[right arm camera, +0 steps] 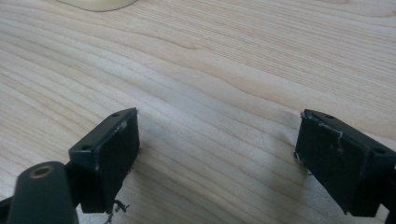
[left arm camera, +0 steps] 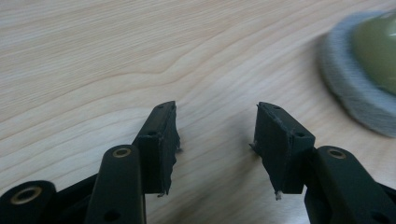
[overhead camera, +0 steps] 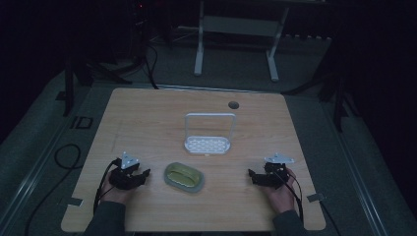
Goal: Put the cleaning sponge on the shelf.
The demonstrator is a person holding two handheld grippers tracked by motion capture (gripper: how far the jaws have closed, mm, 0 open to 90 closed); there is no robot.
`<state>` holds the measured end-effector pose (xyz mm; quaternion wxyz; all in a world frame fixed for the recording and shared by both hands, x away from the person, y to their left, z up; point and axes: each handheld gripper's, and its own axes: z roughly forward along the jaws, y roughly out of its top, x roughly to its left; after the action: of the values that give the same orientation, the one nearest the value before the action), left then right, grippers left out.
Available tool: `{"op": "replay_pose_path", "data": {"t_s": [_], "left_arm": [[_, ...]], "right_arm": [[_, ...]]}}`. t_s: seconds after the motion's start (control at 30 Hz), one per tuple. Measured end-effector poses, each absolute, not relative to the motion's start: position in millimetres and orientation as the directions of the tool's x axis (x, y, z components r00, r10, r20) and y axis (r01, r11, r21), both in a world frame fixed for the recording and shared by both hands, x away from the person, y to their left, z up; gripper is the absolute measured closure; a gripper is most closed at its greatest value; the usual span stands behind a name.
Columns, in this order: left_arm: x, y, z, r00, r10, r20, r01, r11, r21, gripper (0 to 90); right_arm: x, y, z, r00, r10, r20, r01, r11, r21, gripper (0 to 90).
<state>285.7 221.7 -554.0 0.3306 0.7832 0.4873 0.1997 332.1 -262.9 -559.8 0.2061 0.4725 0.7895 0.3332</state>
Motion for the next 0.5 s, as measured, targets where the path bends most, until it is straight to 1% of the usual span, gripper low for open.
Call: {"op": "replay_pose_path", "data": {"t_s": [0.2, 0.23, 0.33, 0.5], "left_arm": [[284, 214, -544, 0.493, 0.870, -0.014, 0.604, -0.331, 0.725, 51.5], [283, 210, -537, 0.514, 0.858, -0.011, 0.591, -0.345, 0.729, 54.8], [282, 205, -529, 0.538, 0.843, -0.011, 0.574, -0.358, 0.736, 56.4], [282, 195, -512, 0.581, 0.814, -0.012, 0.542, -0.375, 0.752, 62.5]], "right_arm": [[332, -263, -560, -0.469, 0.883, -0.011, 0.608, 0.332, 0.721, 13.2], [332, -263, -560, -0.469, 0.883, -0.011, 0.608, 0.332, 0.721, 13.2], [332, -263, -560, -0.468, 0.883, -0.011, 0.609, 0.331, 0.721, 13.2], [332, -263, -560, -0.469, 0.883, -0.011, 0.609, 0.332, 0.721, 13.2]]}}
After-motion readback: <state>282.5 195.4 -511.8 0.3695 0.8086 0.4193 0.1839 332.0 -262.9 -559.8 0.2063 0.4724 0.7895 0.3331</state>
